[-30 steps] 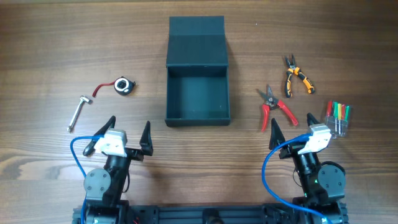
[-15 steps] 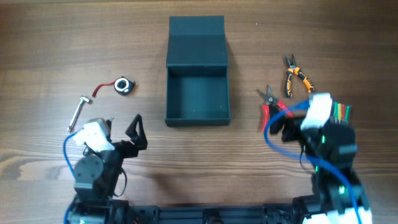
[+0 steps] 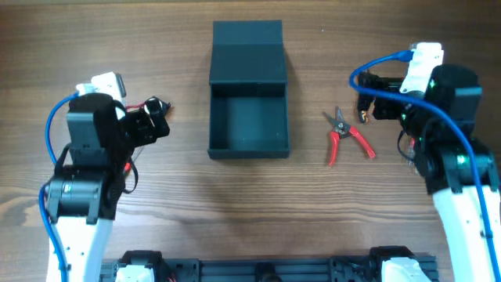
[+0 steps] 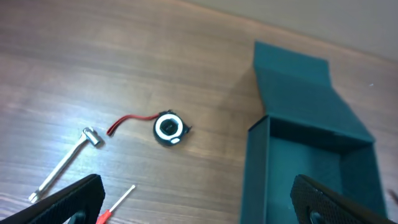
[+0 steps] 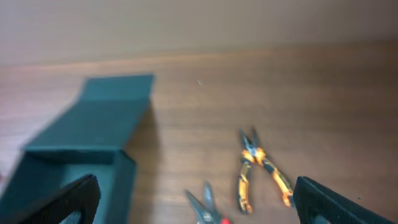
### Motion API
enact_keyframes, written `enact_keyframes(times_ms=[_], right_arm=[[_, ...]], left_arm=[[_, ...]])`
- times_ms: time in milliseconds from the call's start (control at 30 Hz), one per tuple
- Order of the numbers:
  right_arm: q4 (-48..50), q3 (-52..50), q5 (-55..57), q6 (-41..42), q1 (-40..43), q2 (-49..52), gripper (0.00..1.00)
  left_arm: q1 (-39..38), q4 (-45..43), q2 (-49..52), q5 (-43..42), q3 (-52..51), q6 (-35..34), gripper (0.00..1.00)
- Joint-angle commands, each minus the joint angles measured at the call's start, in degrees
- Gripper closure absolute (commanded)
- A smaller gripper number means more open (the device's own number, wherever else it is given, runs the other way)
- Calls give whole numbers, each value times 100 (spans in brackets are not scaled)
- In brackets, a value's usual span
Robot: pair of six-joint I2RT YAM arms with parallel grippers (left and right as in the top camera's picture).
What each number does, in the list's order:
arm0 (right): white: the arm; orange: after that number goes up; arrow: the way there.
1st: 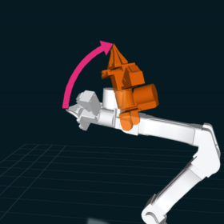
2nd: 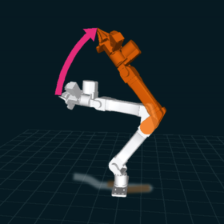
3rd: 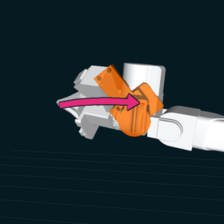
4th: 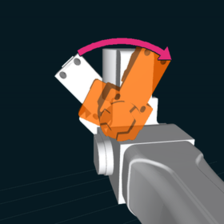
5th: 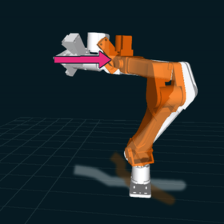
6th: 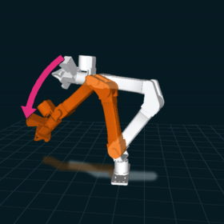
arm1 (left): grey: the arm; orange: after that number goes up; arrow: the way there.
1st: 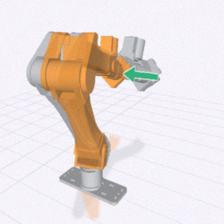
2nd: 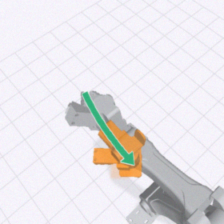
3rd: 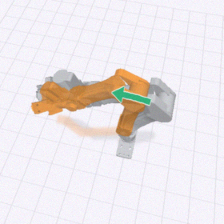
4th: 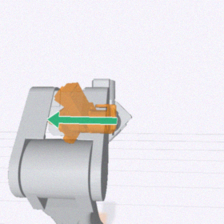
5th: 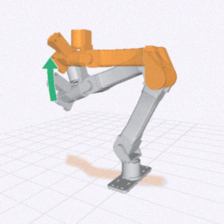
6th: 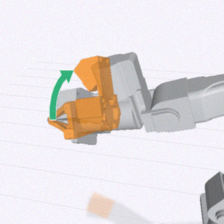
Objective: Pack container
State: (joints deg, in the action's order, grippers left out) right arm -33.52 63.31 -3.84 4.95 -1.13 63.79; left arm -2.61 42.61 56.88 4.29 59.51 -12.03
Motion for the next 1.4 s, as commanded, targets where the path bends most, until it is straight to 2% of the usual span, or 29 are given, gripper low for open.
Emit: enact_keyframes(times_ms=[0, 133, 200, 233, 267, 533, 700, 767, 800, 867, 1167, 1300, 1367], right_arm=[[-81, 94, 144, -129, 551, 903, 1], [-140, 94, 109, -330, 1110, 1661, 0], [-173, 92, 437, -278, 1325, 1836, 0], [-166, 92, 975, 24, 1554, 1971, 0], [-153, 90, 1051, 111, 1696, 2035, 0], [-35, 70, -129, -48, 2909, 2885, 0], [-127, -24, -101, -116, 2933, 3453, 0], [-120, -33, -629, -776, 2933, 3740, 1], [-122, -33, -894, -949, 2933, 3915, 5], [-216, -33, -310, -909, 2940, 4103, 9], [-317, -31, -260, -977, 2992, 4039, 10], [-365, 144, -201, -1250, 2992, 3560, 9], [-498, 275, 68, -1250, 2992, 3316, 5]], left_arm=[[50, 11, 223, 57, 101, 138, 0], [50, 13, 282, 57, 101, 136, 0], [50, 20, 282, 55, 101, 136, 0], [50, 57, 282, 55, 101, 136, 0], [50, 96, 282, 55, 101, 136, 0], [50, 203, 282, 55, 98, 133, 0], [50, 203, 282, 55, 98, 136, 0], [50, 203, 282, 55, 98, 133, 0], [50, 203, 282, 55, 98, 133, 0], [50, 203, 282, 55, 98, 133, 0], [50, 203, 282, 52, 98, 133, 0], [50, 203, 282, 55, 98, 133, 0], [50, 203, 282, 52, 98, 133, 0]])
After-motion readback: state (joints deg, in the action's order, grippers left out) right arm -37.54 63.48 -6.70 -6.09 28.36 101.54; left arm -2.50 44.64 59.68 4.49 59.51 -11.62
